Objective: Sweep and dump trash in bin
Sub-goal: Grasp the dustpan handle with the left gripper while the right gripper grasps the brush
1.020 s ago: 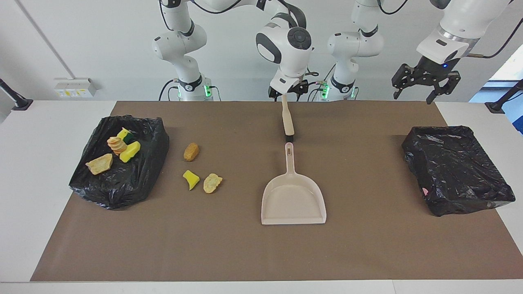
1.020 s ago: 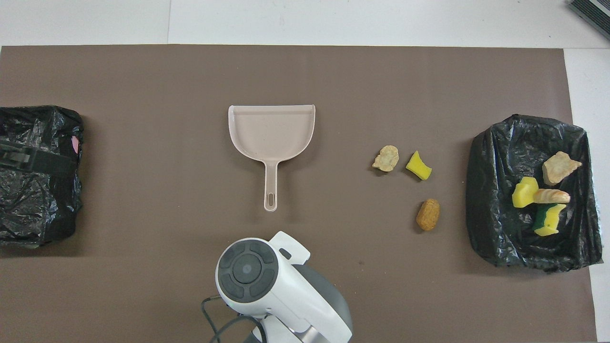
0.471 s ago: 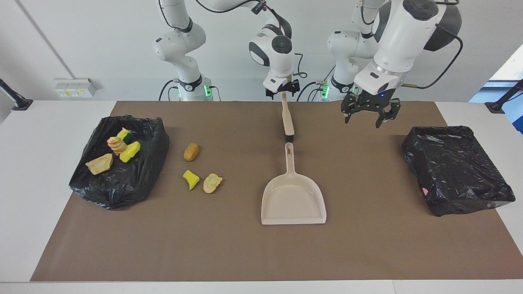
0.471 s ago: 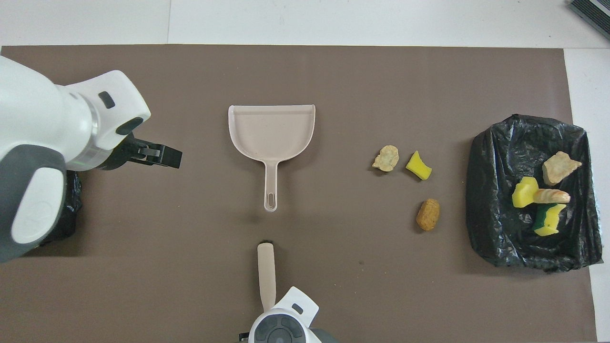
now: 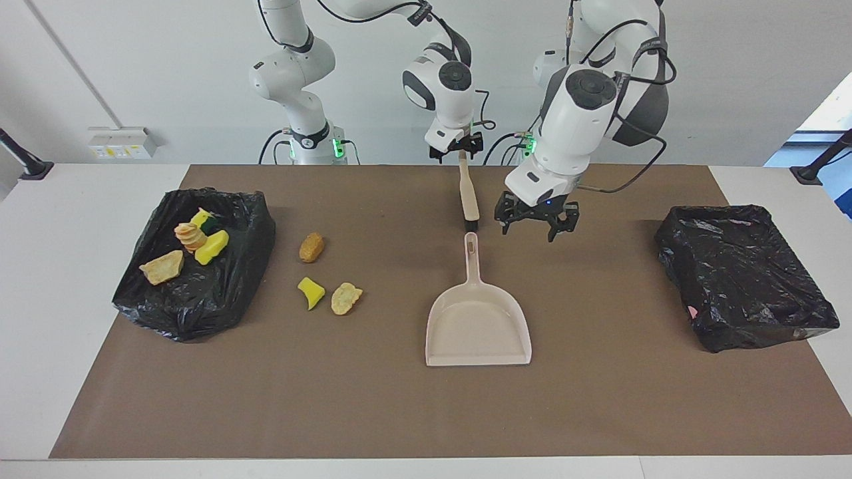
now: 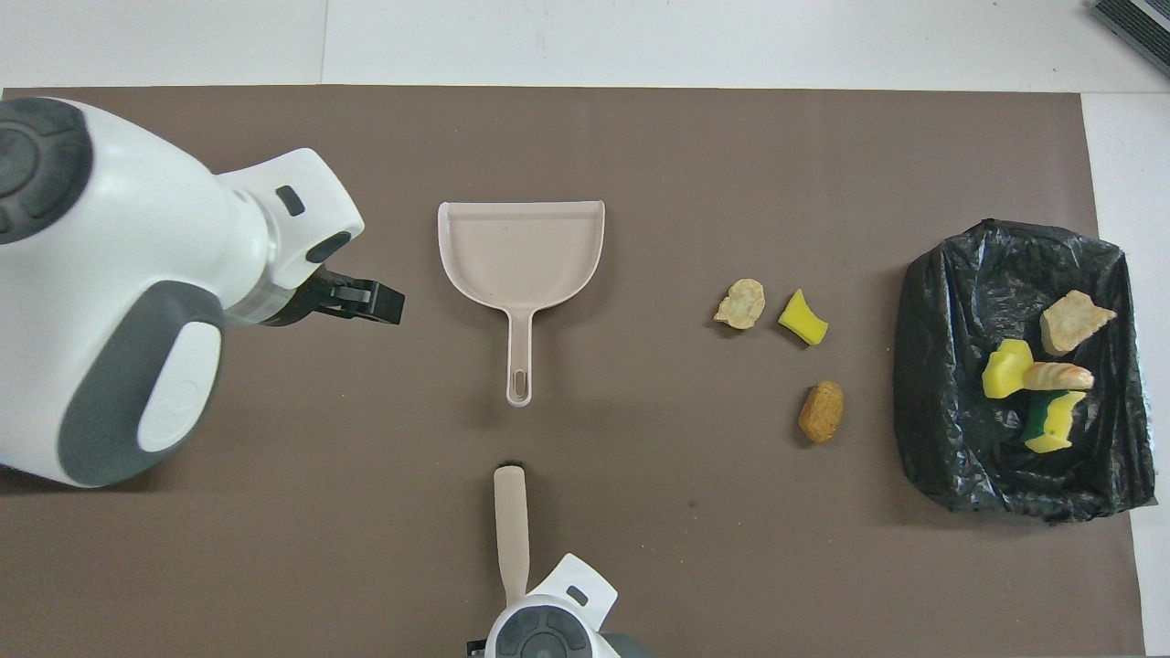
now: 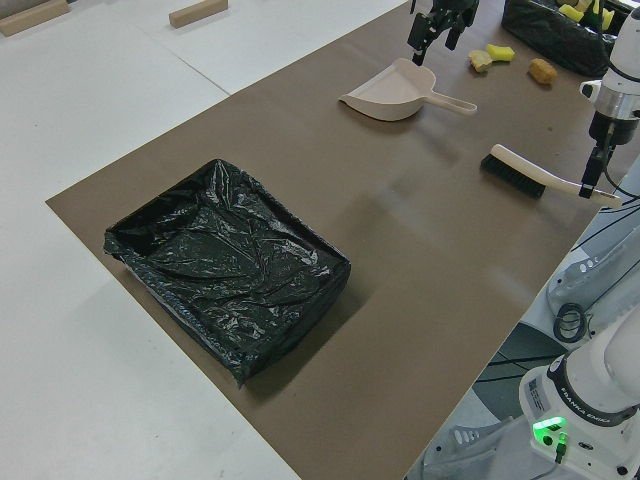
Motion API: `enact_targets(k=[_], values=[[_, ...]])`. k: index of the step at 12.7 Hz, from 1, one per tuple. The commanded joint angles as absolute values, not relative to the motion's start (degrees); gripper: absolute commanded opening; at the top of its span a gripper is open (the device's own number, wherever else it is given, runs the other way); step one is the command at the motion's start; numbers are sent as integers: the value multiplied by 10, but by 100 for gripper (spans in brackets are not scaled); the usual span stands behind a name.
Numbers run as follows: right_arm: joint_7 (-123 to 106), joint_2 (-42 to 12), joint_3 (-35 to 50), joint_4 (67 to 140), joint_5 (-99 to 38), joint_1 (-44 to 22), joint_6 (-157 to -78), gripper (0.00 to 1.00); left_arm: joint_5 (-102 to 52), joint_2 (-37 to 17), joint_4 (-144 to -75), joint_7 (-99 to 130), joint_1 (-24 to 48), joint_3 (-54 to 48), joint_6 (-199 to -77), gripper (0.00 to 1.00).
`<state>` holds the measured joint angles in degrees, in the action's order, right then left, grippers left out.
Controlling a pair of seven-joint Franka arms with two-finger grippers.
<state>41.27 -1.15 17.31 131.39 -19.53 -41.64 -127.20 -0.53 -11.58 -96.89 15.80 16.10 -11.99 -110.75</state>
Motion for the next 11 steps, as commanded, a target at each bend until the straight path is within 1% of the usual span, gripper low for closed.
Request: enact_targets(k=[1, 2, 4, 5, 6, 7, 8, 9, 10, 11], values=[[425, 4, 172, 1331, -208, -424, -1292, 69, 47, -148, -972, 239, 162, -157, -1149, 100], [426, 3, 172, 1331, -208, -425, -1299, 65, 57, -160, -971, 276, 159, -173, -1157, 100], [425, 2, 172, 1330, -208, -425, -1302, 64, 68, -183, -972, 320, 163, -184, -1182, 100], [425, 2, 171, 1331, -208, -425, -1302, 62, 68, -186, -973, 320, 163, -185, -1187, 100], [423, 2, 171, 1331, -208, -425, -1302, 51, 67, -191, -978, 320, 160, -185, -1193, 100], [421, 2, 171, 1330, -208, -425, -1302, 33, 67, -198, -990, 322, 158, -185, -1209, 100], [422, 1, 172, 1330, -208, -425, -1302, 21, 66, -199, -1007, 323, 158, -185, -1238, 100], [418, -1, 171, 1328, -208, -425, -1302, 5, 66, -200, -1019, 323, 157, -185, -1251, 100], [418, -3, 171, 1324, -208, -424, -1301, 0, 67, -206, -1020, 323, 160, -185, -1253, 100], [416, -10, 171, 1317, -208, -419, -1296, 0, 70, -217, -1019, 331, 164, -185, -1258, 100]])
